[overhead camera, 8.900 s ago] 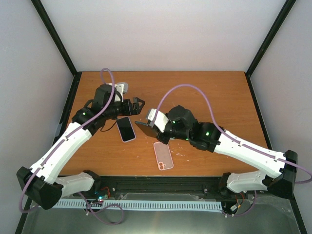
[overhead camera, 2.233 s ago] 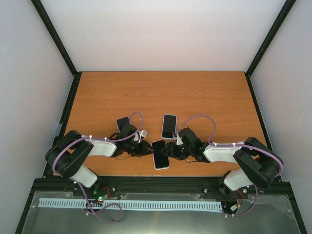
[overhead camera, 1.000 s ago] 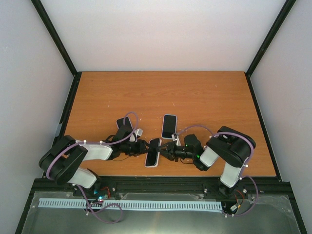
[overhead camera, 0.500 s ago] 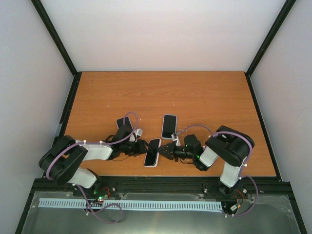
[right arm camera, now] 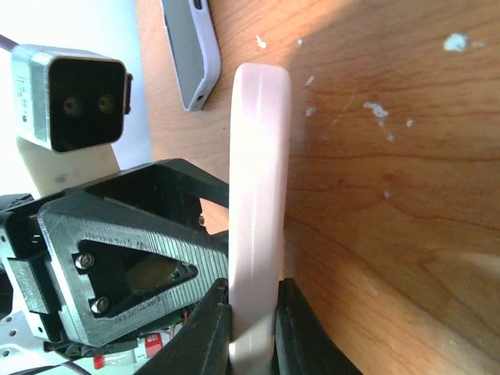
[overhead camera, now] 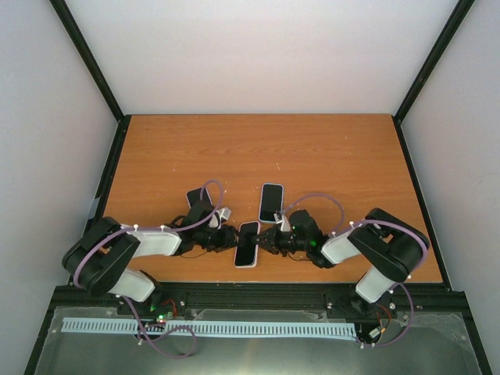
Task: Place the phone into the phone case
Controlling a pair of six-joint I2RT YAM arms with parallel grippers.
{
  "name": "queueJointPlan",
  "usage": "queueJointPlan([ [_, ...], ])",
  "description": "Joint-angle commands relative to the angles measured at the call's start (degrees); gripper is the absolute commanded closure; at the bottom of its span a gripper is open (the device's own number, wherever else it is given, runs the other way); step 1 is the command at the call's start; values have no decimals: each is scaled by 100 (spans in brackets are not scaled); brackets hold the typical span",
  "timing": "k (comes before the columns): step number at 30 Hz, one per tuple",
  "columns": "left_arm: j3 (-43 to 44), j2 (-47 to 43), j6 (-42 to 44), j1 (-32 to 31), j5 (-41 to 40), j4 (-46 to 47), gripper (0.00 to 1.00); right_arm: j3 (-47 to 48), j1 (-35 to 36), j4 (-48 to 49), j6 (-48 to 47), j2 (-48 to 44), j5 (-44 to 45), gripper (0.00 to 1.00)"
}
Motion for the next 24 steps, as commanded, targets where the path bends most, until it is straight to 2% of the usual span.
queueJointPlan([
  [1,147,-568,165,-7,-76,-880,46,248,71,-330,-472,-631,201,97],
  [7,-20,-1885,275,542,709,-903,35,242,63,-370,-706,-1504,189,96],
  [11,12,-2610,290,703,1358,-699,36,227,57,-80,-724,-2036,64,96],
  [16,175,-2906,284,711,1740,-594,43,339,57,18,-830,-2552,-98,96],
  [19,86,-2962,107,711,1952,-168,49,408,51,24,-925,-2713,-187,96],
  [24,-89,-2951,-340,709,2232,592,75,530,54,-168,-1041,-2736,-295,94],
])
